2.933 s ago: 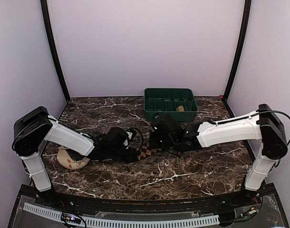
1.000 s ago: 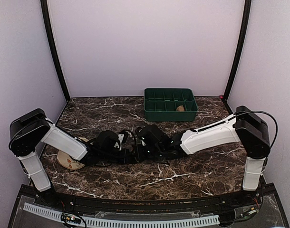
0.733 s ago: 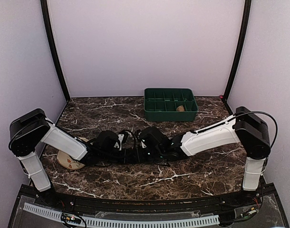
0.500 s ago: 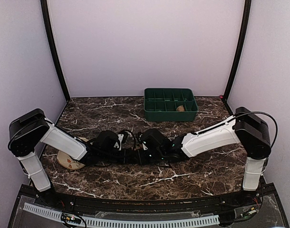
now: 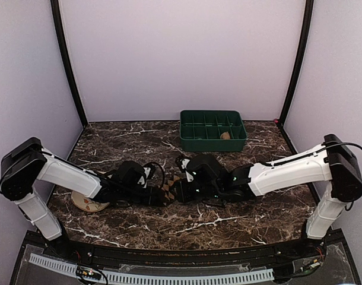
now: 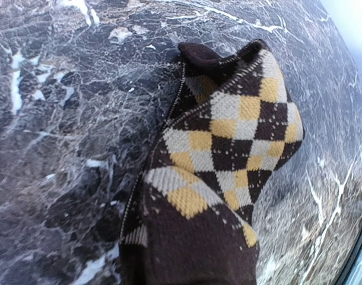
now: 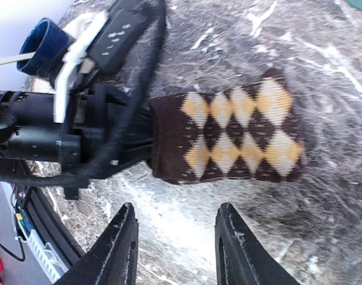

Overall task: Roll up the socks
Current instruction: Fold the sock at the center of the board, then smooth out the sock at the center of the board.

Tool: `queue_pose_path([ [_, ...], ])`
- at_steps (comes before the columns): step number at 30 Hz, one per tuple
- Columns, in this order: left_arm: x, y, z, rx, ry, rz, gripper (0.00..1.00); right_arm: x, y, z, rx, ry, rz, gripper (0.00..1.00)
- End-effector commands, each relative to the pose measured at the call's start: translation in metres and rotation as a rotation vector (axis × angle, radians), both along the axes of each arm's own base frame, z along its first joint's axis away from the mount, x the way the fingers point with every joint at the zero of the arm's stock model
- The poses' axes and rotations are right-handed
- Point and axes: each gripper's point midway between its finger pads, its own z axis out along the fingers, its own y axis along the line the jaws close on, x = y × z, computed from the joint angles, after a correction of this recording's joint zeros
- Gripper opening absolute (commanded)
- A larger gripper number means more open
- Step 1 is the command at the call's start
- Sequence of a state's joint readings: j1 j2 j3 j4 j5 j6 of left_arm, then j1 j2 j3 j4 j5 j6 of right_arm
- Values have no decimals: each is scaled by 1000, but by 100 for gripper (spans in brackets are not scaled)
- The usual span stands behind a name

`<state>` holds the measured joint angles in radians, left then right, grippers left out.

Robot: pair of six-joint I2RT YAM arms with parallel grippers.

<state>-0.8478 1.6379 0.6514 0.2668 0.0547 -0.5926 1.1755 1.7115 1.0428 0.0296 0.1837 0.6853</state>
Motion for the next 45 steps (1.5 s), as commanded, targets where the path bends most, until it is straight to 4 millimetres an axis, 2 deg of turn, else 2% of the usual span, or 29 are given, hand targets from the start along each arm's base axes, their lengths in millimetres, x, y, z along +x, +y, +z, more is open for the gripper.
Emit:
queue_pose_path([
  [1, -3, 10, 13, 40, -21, -21, 11, 12, -18, 5, -44, -89, -51, 41],
  [8, 0, 9, 33, 43, -54, -36, 20, 45, -38, -7, -39, -111, -102, 39],
  [15, -1, 16, 49, 57, -68, -21, 22, 72, -41, -16, -42, -113, -91, 37],
  [23, -12, 33, 69, 69, -80, -3, 23, 81, -39, -32, -37, -101, -73, 37],
  [28, -7, 26, 86, 63, -130, -34, 27, 82, -41, -36, -32, -105, -82, 37],
  [31, -3, 12, 83, 72, -118, -82, 26, 85, -42, -36, -28, -104, -85, 37],
  [38, 6, -16, 52, 107, -66, -151, 18, 86, -42, -44, -37, -89, -62, 37],
  [41, 9, -20, 42, 121, -57, -159, 16, 85, -41, -47, -38, -85, -53, 37],
  [45, 9, -16, 26, 157, -36, -149, 14, 84, -38, -50, -37, -74, -36, 37],
])
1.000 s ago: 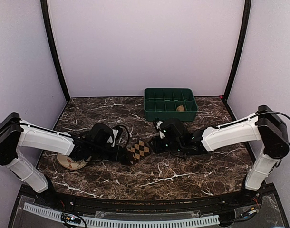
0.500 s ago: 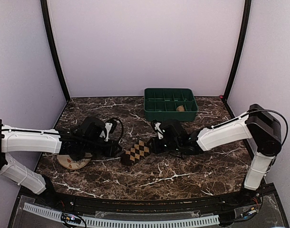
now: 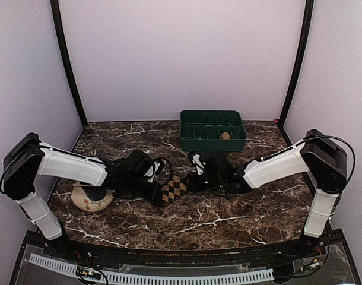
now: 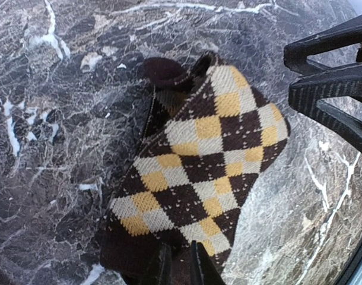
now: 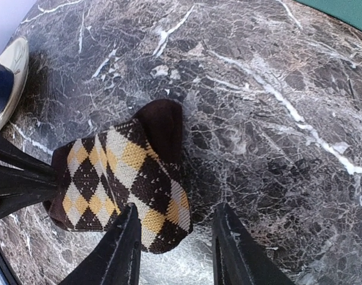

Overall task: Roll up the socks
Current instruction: Smooth out the sock at the center of the board.

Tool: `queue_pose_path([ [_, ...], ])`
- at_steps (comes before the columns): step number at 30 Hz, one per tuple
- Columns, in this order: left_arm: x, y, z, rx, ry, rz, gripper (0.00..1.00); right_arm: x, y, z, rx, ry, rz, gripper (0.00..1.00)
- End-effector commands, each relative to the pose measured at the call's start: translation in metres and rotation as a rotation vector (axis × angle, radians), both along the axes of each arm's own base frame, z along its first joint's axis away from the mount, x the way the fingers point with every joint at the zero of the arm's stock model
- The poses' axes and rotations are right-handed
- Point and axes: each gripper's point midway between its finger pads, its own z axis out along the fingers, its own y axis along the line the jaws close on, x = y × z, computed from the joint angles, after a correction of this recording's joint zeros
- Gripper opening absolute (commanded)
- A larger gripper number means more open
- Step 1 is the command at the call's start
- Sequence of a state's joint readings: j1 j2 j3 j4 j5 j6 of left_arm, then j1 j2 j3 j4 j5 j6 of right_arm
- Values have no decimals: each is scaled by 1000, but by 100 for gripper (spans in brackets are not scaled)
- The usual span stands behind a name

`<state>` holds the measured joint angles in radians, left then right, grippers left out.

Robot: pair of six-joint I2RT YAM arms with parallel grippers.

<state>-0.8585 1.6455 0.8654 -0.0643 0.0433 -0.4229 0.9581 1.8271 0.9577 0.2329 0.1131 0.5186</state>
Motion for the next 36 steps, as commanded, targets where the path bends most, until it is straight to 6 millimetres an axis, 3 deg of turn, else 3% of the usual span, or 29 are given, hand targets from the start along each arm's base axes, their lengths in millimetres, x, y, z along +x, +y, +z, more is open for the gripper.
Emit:
queue_pose_path([
  [1, 3, -6, 0, 0, -15, -17, 14, 2, 6, -2, 16, -4, 27, 37],
  [9, -11, 9, -25, 101, 51, -16, 10, 5, 10, -5, -15, -4, 42, 37],
  [17, -22, 22, -40, 173, 107, -13, 8, 3, -7, -2, -39, -53, 25, 38],
  [30, -30, 35, -50, 239, 141, -17, 7, 19, 23, 11, -48, -102, 95, 38],
  [36, -30, 36, -48, 246, 137, -17, 6, 19, 28, -9, -81, -64, 112, 38],
])
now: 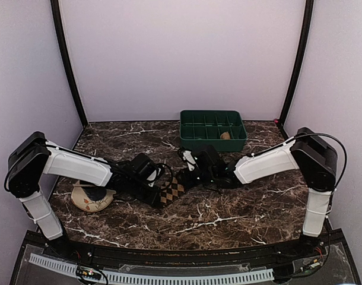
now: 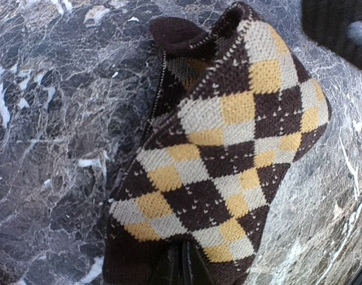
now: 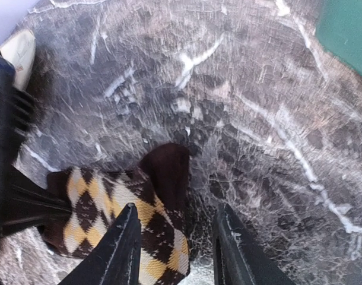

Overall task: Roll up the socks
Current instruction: Smooth out the sock at the center of the board.

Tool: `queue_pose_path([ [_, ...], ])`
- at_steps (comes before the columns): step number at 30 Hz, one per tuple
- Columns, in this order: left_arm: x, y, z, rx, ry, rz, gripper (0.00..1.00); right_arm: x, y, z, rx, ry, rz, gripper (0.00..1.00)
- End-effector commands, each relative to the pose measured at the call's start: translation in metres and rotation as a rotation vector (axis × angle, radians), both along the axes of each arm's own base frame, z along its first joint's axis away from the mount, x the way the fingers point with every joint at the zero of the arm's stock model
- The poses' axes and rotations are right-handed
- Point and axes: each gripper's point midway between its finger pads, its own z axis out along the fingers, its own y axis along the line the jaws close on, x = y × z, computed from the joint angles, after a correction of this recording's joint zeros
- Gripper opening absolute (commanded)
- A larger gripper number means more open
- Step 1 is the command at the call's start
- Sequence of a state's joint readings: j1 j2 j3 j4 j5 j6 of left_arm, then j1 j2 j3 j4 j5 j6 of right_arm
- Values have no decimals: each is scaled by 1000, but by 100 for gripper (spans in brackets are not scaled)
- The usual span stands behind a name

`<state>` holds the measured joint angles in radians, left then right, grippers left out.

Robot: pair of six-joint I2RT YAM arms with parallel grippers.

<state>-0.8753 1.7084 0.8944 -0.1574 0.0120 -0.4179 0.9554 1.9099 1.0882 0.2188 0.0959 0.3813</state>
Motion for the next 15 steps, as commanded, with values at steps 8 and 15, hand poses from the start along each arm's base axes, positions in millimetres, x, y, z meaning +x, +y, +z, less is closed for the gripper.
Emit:
queue_pose_path([
  [8, -19, 23, -19, 122, 75, -14, 6, 1, -2, -50, -130, 53, 22, 37],
  [15, -20, 25, -18, 133, 77, -14, 6, 20, -11, -58, -233, 16, -59, 36],
])
